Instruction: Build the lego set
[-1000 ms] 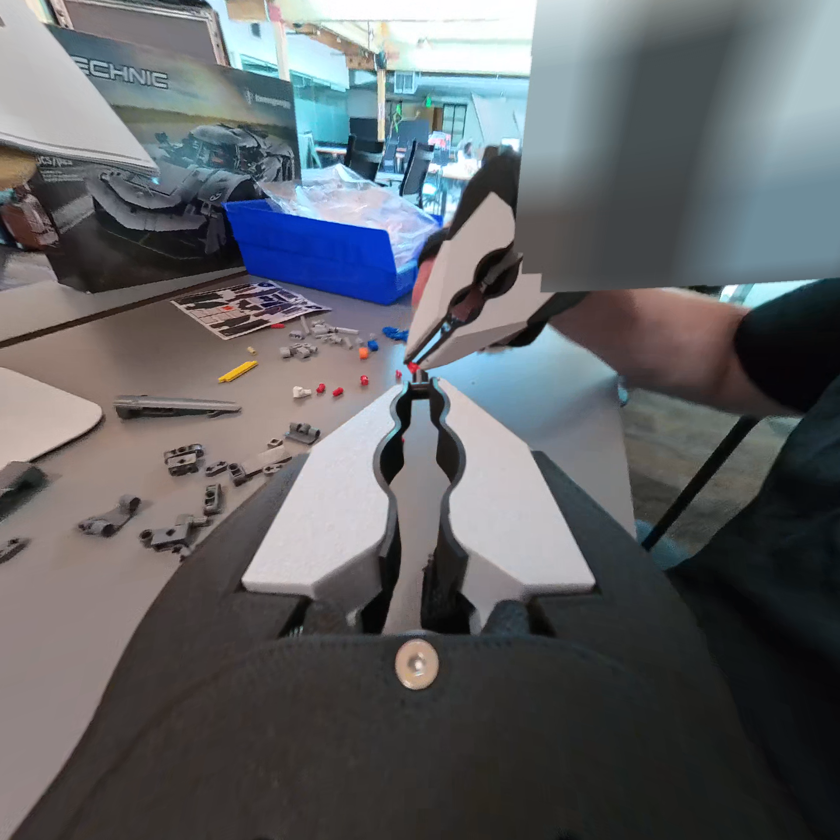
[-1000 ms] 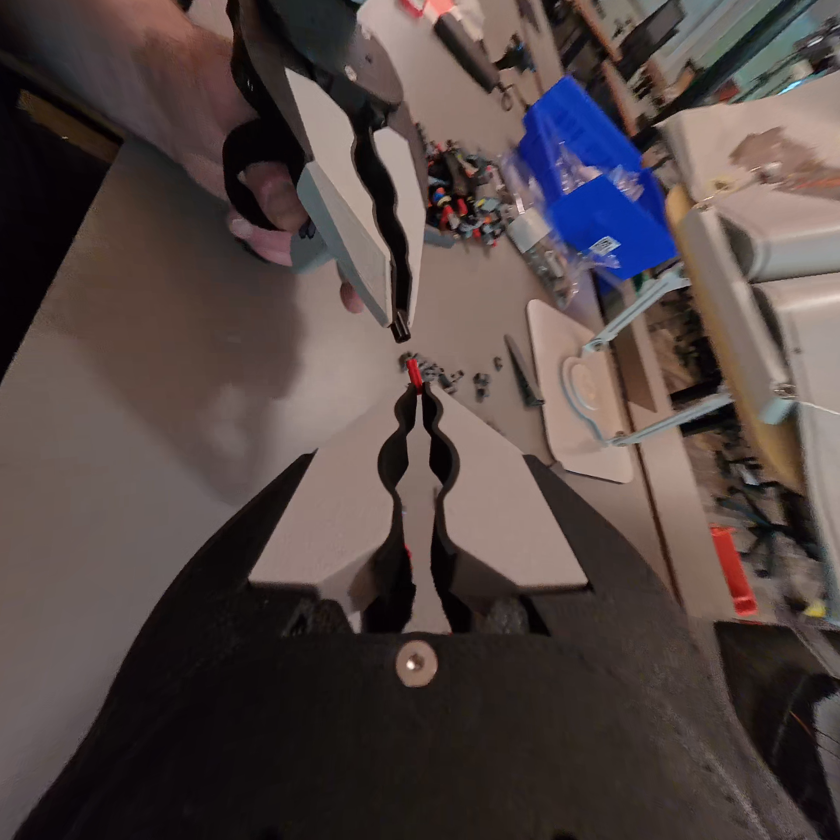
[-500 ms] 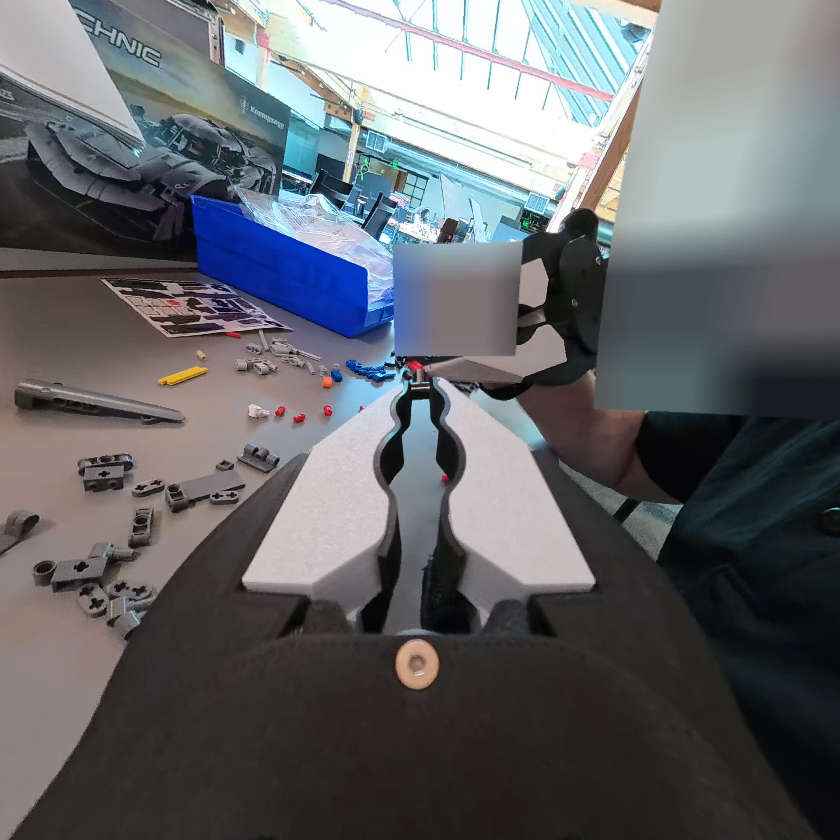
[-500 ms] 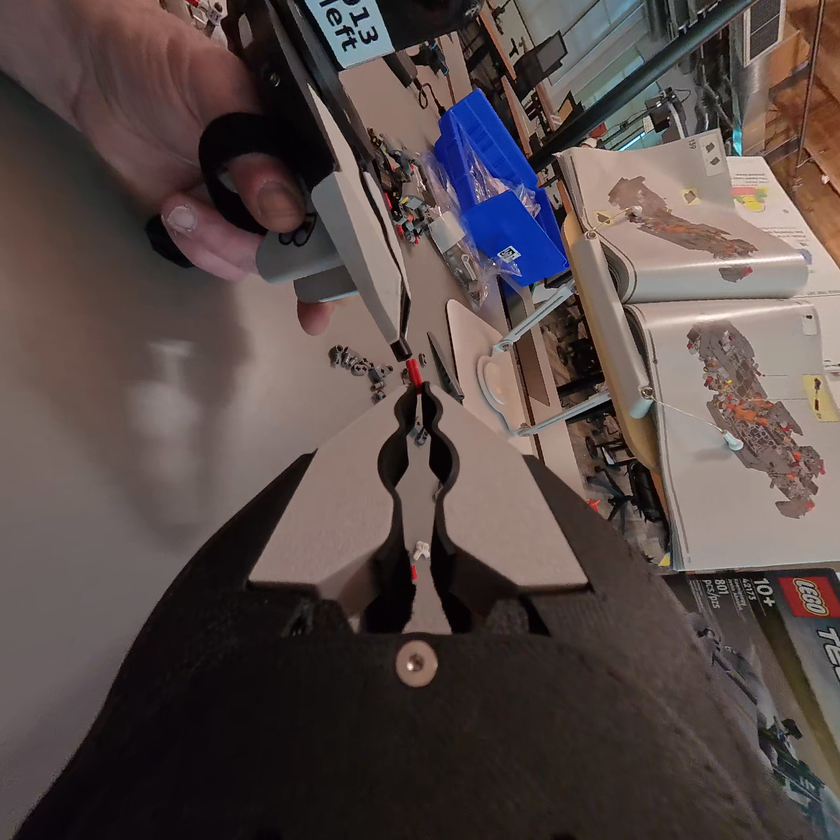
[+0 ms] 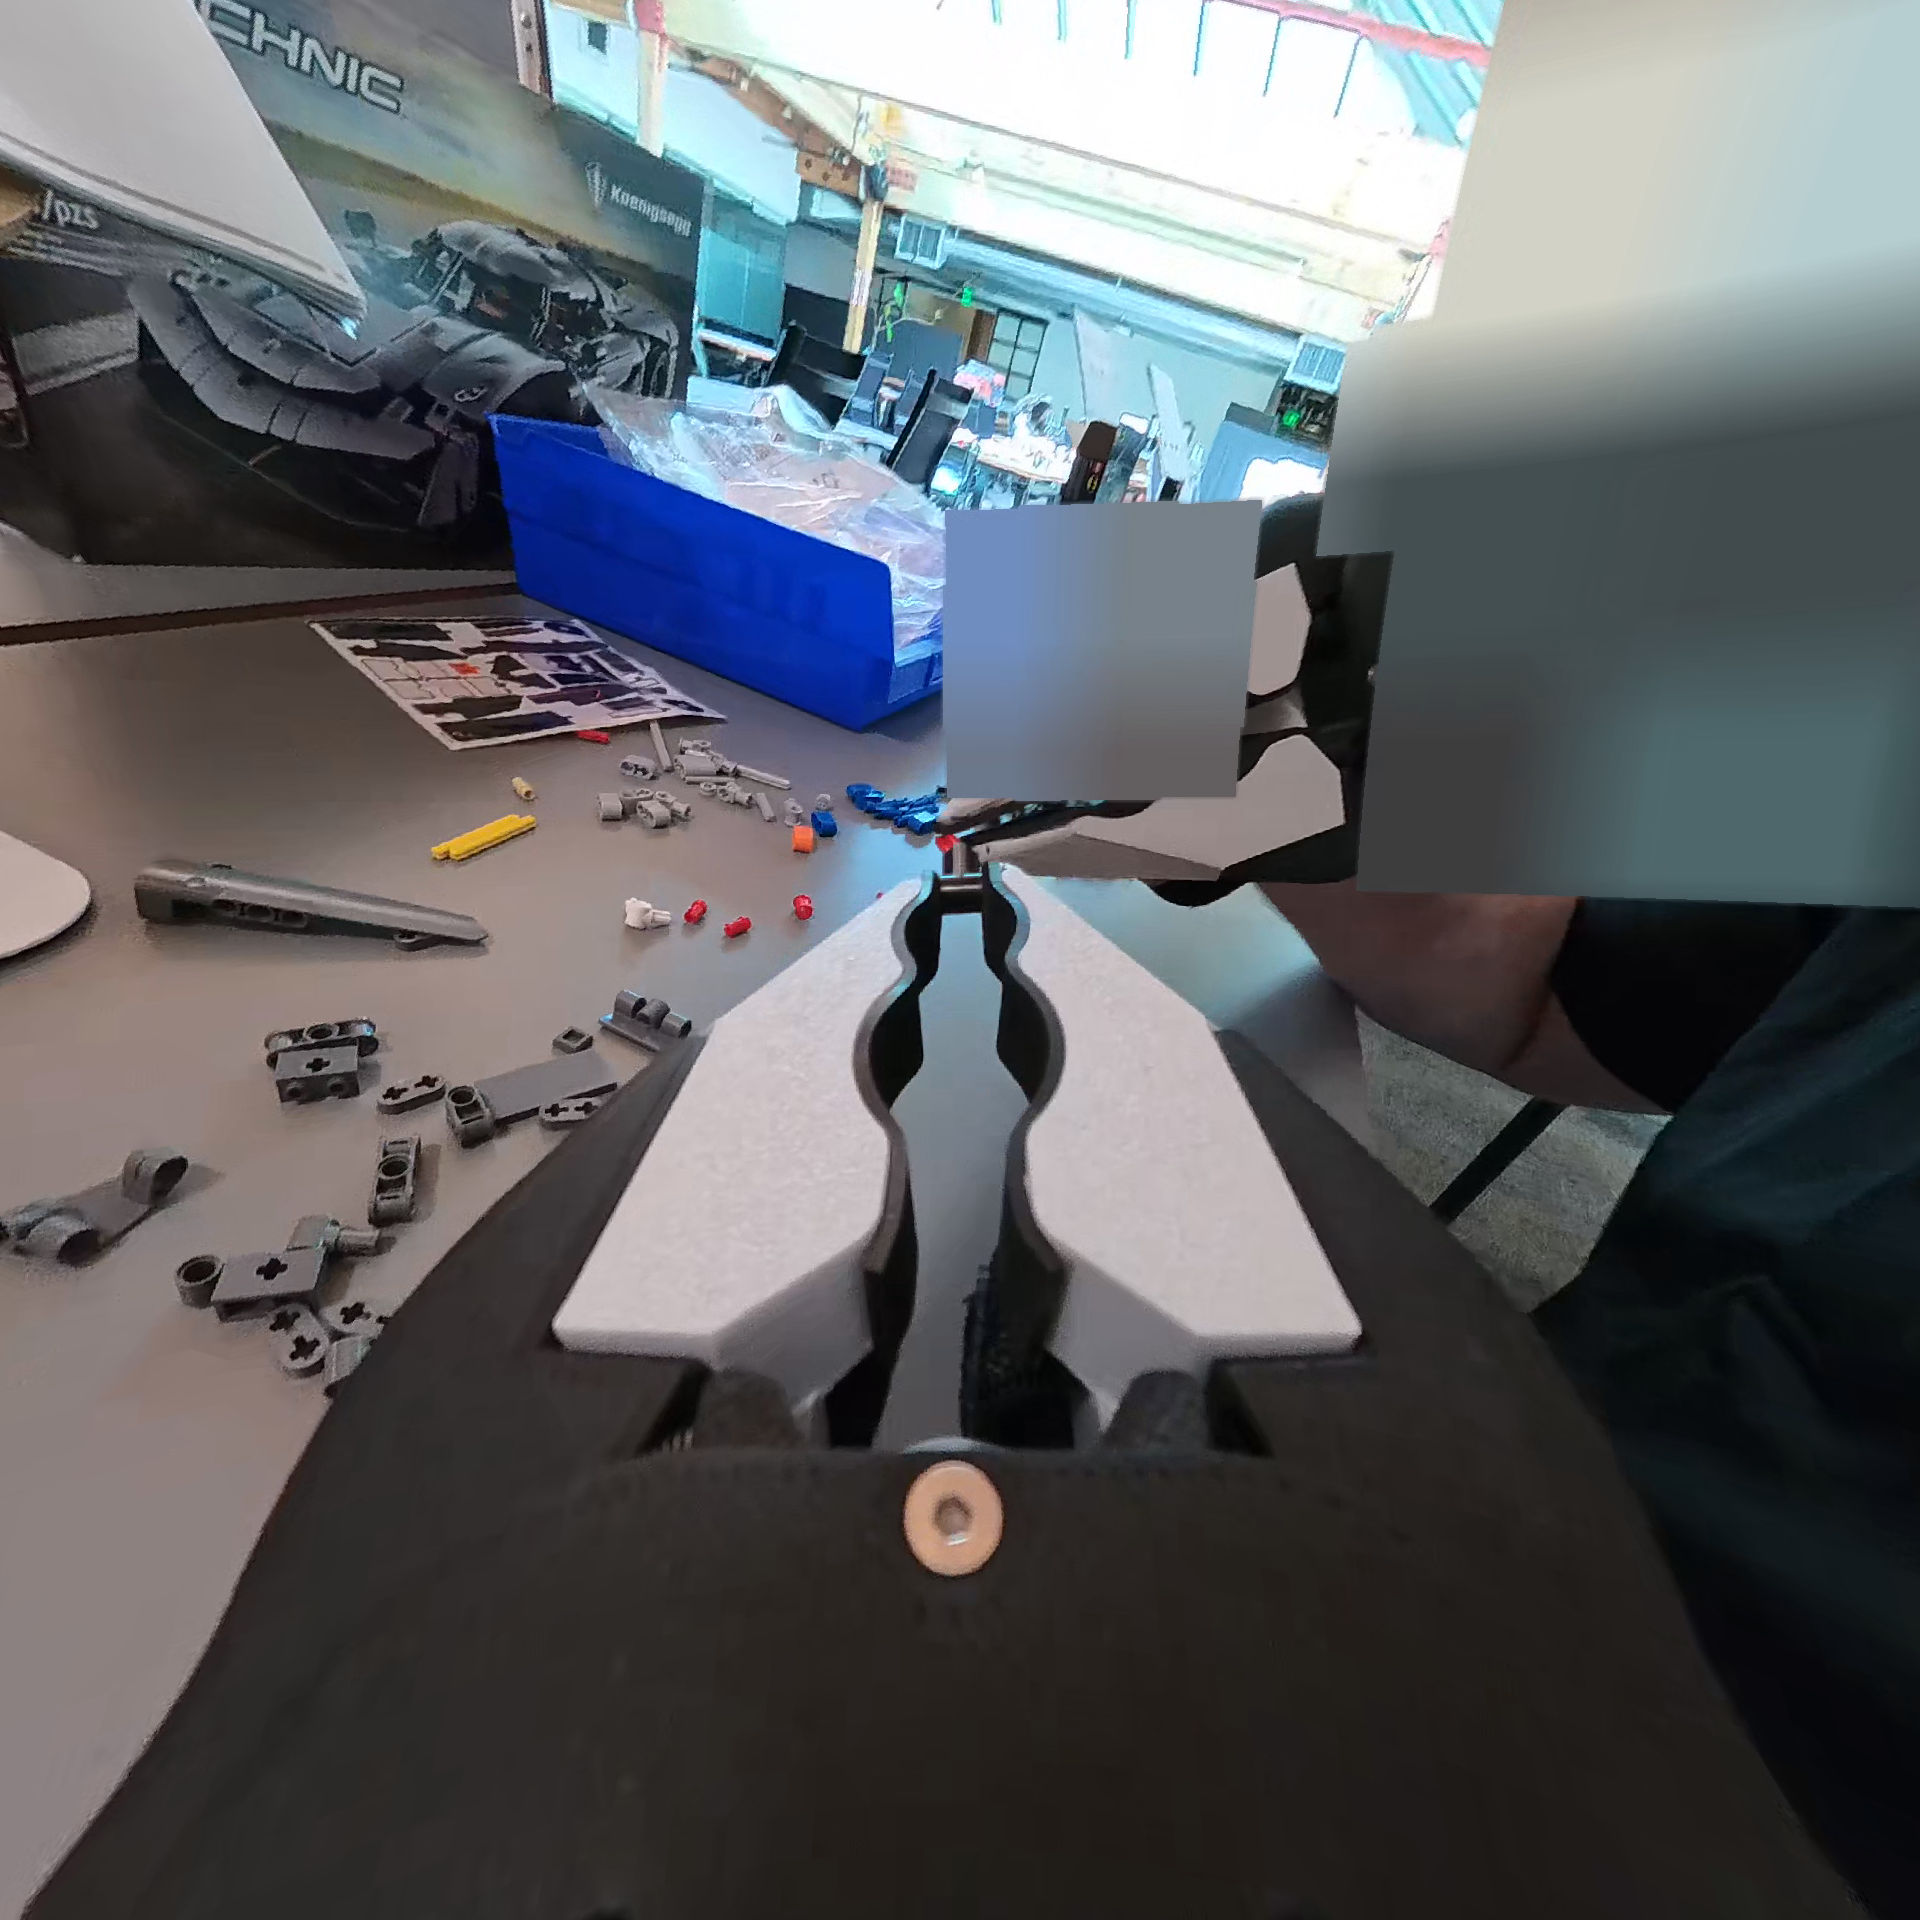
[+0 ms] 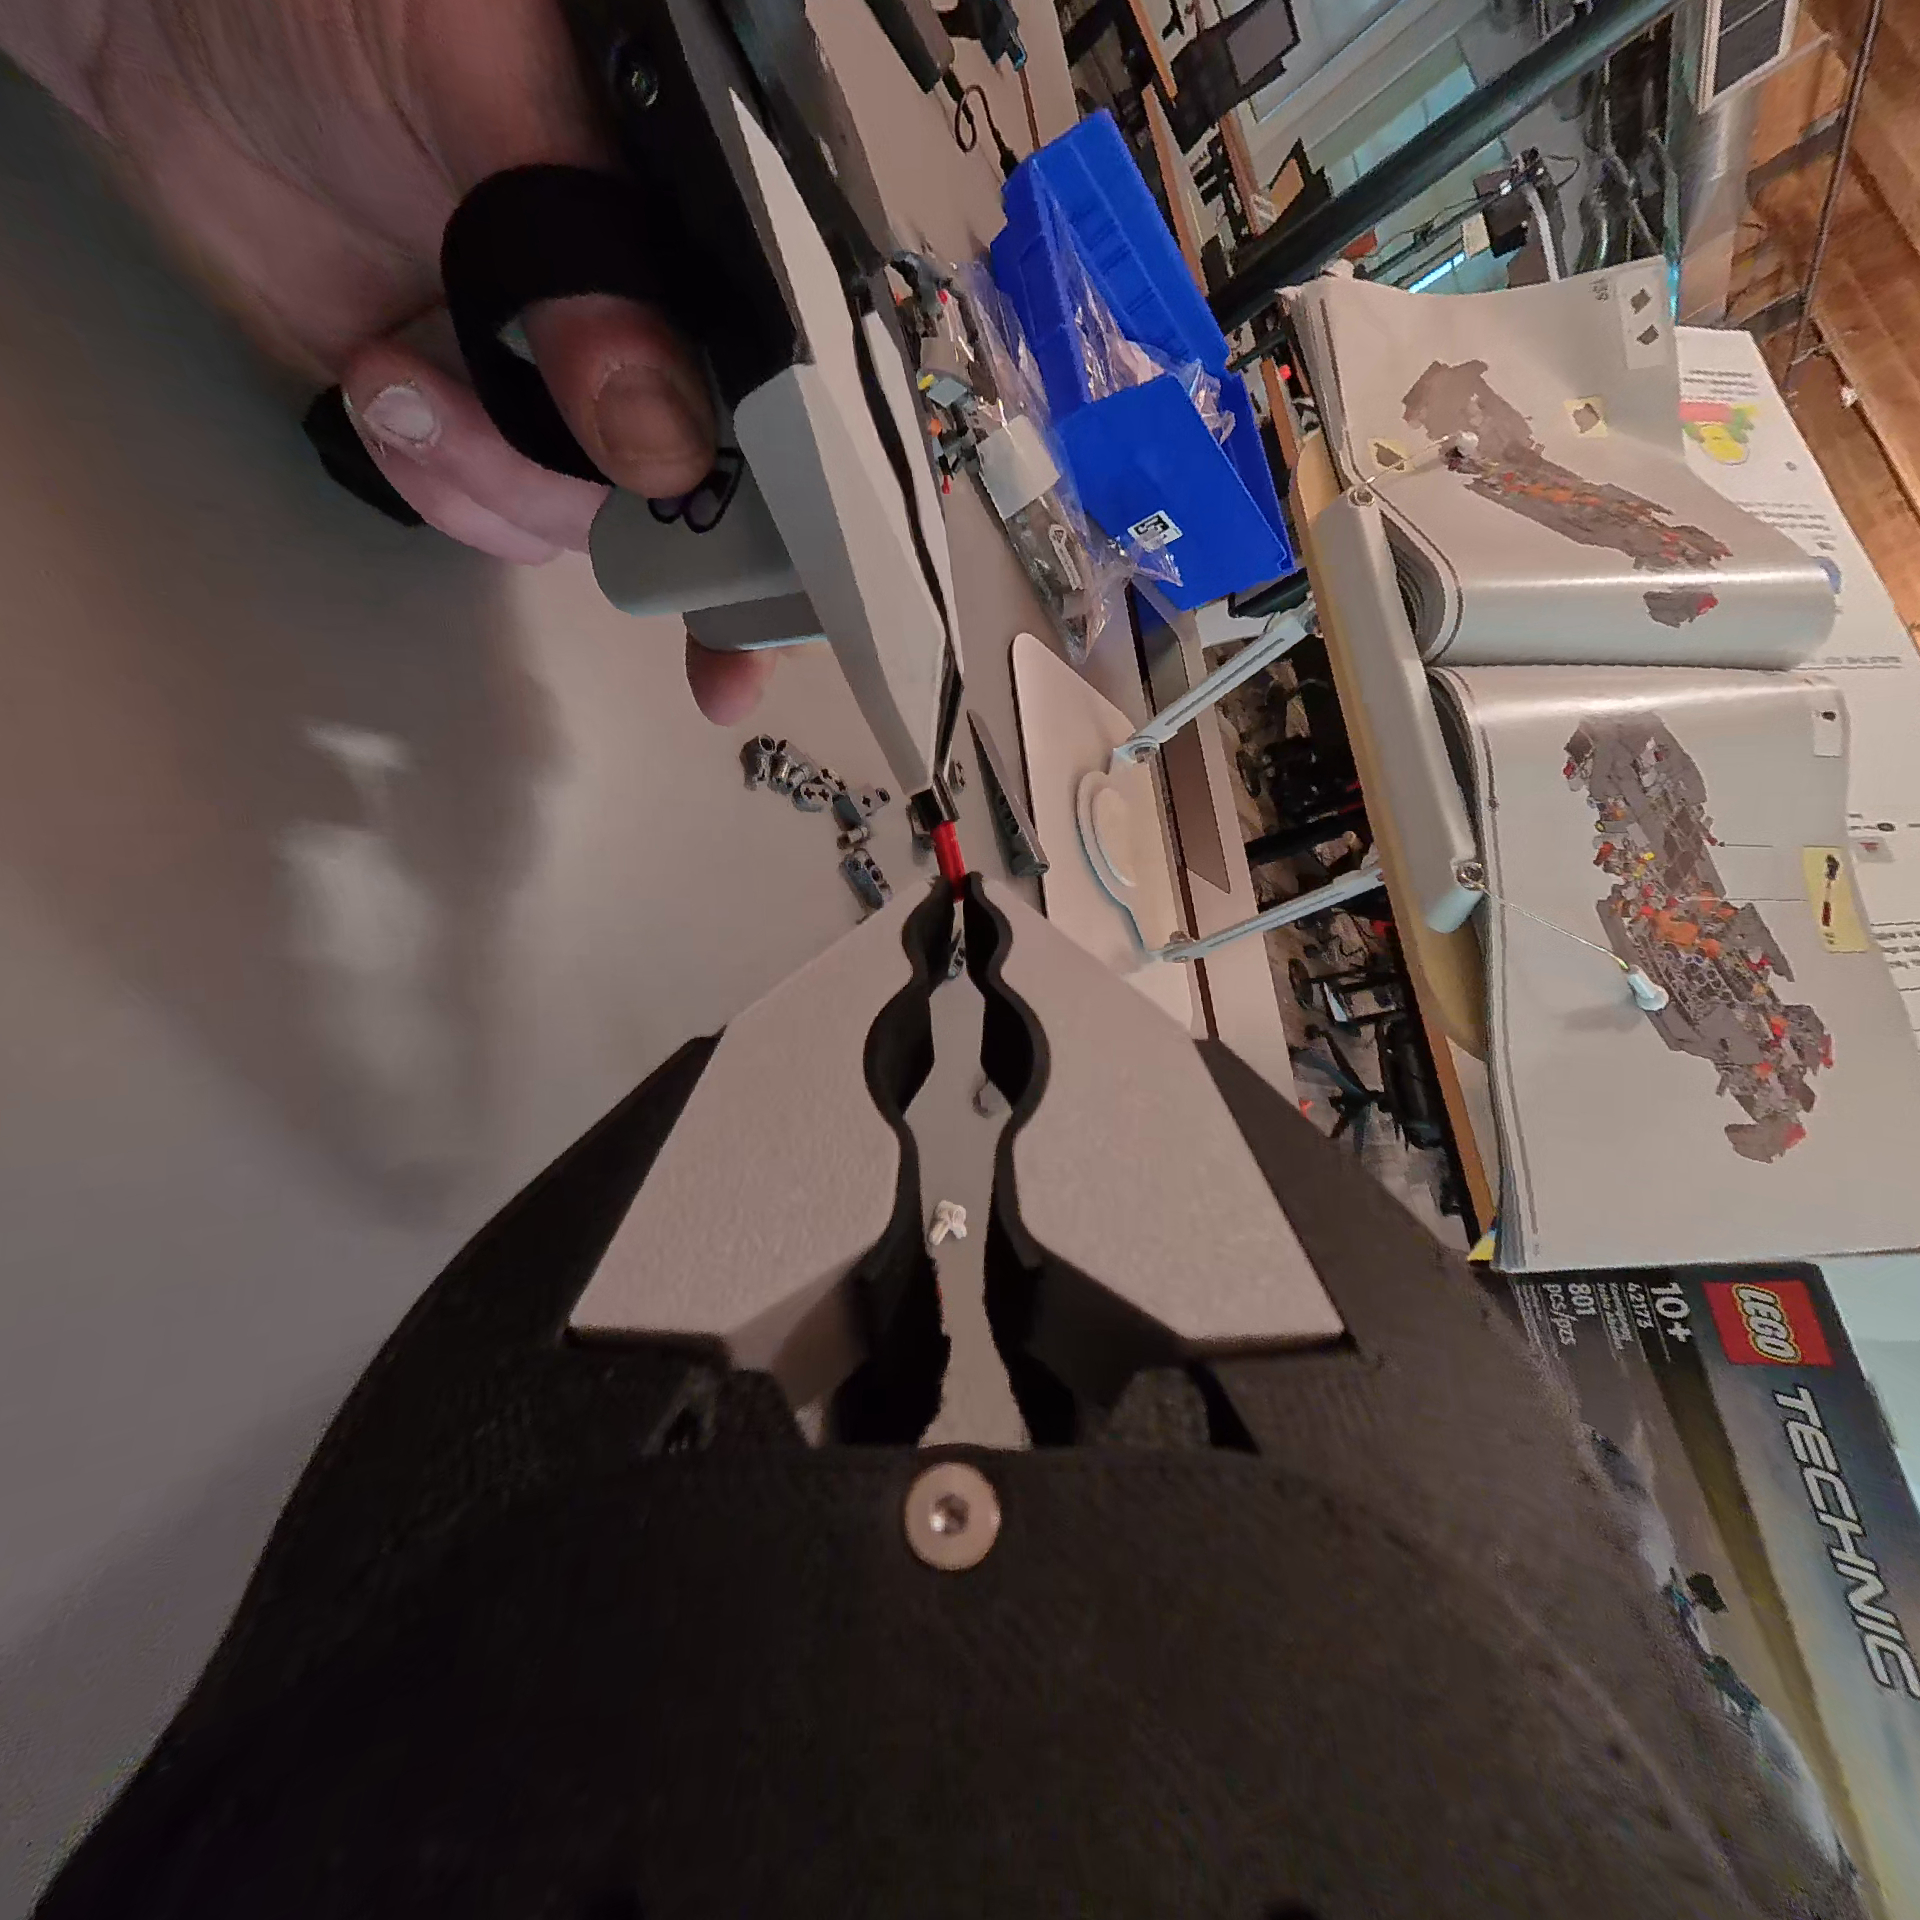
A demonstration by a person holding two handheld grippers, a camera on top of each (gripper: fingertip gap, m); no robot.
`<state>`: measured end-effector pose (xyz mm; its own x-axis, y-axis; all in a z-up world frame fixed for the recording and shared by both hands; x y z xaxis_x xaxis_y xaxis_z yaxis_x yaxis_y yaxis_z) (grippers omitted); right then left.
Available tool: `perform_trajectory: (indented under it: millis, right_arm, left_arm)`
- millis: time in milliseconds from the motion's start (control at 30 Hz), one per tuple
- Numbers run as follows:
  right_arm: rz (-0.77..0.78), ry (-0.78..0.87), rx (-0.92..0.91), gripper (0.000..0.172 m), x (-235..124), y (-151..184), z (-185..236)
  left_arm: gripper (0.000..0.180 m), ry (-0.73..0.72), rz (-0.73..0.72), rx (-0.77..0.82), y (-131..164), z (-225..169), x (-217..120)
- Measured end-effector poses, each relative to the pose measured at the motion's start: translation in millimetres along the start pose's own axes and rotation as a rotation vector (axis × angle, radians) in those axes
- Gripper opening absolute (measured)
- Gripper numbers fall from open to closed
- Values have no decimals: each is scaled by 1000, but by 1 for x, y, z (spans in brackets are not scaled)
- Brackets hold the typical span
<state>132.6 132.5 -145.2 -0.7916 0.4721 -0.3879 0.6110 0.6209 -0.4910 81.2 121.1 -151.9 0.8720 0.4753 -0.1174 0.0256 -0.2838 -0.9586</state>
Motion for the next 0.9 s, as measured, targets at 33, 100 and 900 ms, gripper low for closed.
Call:
perform_trajectory:
  millis: [33,100,900]
  right_arm:
    - [11,6,-5,0,1,1,1]
    - [33,20,-28,0,2,2,2]
    - [94,38,3,0,13,10,23]
  left_arm:
    - [5,-9,6,4,1,1,0]
    - [5,-26,25,20,2,1,1]
    - [5,-152,189,87,22,11,5]
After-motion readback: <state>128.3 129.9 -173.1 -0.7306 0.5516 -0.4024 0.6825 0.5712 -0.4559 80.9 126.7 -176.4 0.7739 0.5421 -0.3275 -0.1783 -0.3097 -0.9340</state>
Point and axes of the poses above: each gripper's, where its closed fingertips meet, x out along the fingers, y out of its underside, z = x × y across the jaws, the point moved 3 cm from there along -x, back along the fingers, and after that the axes turned 6 degrees about z, right-handed, at the moved point
